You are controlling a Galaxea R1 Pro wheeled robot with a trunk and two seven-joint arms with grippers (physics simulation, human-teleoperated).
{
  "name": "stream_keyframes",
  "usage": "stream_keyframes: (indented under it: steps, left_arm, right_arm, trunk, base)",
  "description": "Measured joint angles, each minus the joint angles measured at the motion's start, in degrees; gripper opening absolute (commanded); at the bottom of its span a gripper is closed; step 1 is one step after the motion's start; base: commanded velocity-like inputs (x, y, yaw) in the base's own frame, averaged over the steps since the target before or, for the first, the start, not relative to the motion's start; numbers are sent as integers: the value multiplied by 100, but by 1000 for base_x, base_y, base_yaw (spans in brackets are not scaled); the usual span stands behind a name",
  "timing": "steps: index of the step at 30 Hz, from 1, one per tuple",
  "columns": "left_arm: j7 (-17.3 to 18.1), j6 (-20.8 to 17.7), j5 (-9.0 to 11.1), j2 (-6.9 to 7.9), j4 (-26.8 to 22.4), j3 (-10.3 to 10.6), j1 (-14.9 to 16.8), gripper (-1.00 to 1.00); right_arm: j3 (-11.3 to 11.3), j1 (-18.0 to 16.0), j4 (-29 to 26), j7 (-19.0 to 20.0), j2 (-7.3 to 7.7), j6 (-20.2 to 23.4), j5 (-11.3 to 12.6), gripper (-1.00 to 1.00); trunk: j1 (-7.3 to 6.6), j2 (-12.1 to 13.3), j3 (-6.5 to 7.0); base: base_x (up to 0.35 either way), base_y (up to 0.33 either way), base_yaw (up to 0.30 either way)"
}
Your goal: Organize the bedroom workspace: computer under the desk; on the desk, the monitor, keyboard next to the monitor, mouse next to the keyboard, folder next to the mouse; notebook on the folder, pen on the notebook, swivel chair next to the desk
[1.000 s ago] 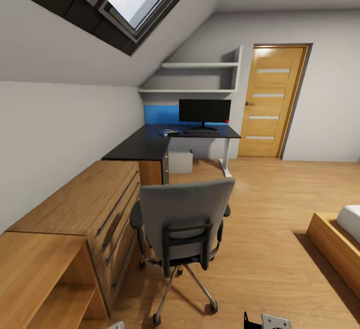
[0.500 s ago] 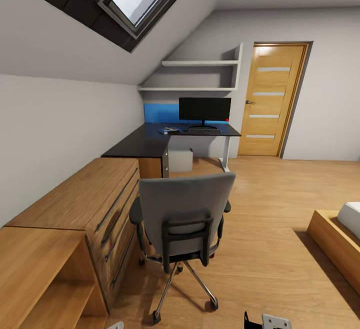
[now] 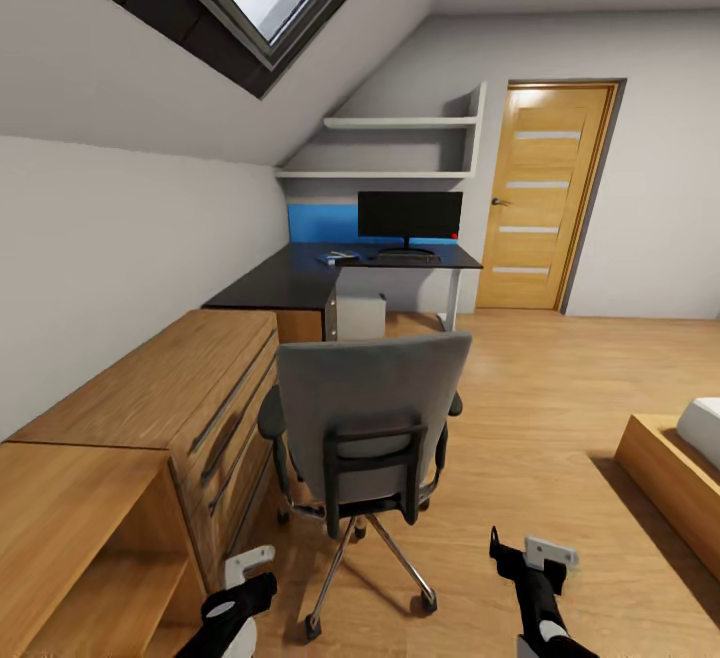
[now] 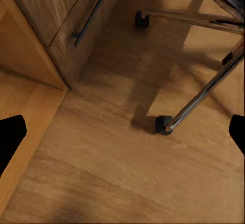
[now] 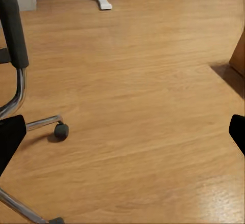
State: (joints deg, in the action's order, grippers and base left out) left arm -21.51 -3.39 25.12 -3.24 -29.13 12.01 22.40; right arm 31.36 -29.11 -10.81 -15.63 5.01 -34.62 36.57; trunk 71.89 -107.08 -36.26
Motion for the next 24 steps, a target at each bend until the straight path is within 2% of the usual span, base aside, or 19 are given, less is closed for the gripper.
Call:
stream_keyframes:
  steps: [2, 9, 10, 11, 13, 16, 19, 24]
  left_arm:
    - [-6, -97, 5, 8, -20, -3, 256, 100]
    - [-12, -576, 15, 24, -7, -9, 801, 100]
    - [-12, -657, 14, 25, -4, -10, 860, 100]
    - [-13, -883, 14, 37, -1, -12, 1109, 100]
    - [-13, -946, 17, 62, 3, -49, 1250, 100]
    - [-8, -986, 28, 100, 20, -245, 1346, 100]
    - [33, -985, 27, 103, 175, -569, 1397, 100]
    - [68, -876, 19, 90, 385, -763, 1419, 100]
  right_arm:
    - [-3, -329, -36, -60, 11, 360, -8, 100]
    - [-9, -1023, -56, -117, 74, 1281, -25, 100]
    - [-10, -1114, -56, -121, 105, 1377, -27, 100]
    - [-24, -1427, -55, -117, 260, 1707, -24, 100]
    - [-12, -1599, -61, -110, 319, 1916, -26, 100]
    - [-13, -1706, -66, -99, 352, 2119, -27, 100]
    - [-14, -1761, -64, -96, 364, 2214, -23, 100]
    - [-10, -1784, 92, -99, 352, 2255, -6, 100]
  trunk:
    - [44, -80, -36]
    - [198, -361, -162]
    - [220, -401, -180]
    - [242, -441, -197]
    - [286, -521, -234]
    - [352, -642, -288]
    - [418, -762, -342]
    - [528, -963, -432]
  base:
    - [0, 0, 0]
    - [0, 0, 0]
    - [0, 0, 0]
    - [0, 0, 0]
    - [0, 0, 0]
    - [0, 0, 0]
    - [0, 0, 0]
    - [0, 0, 0]
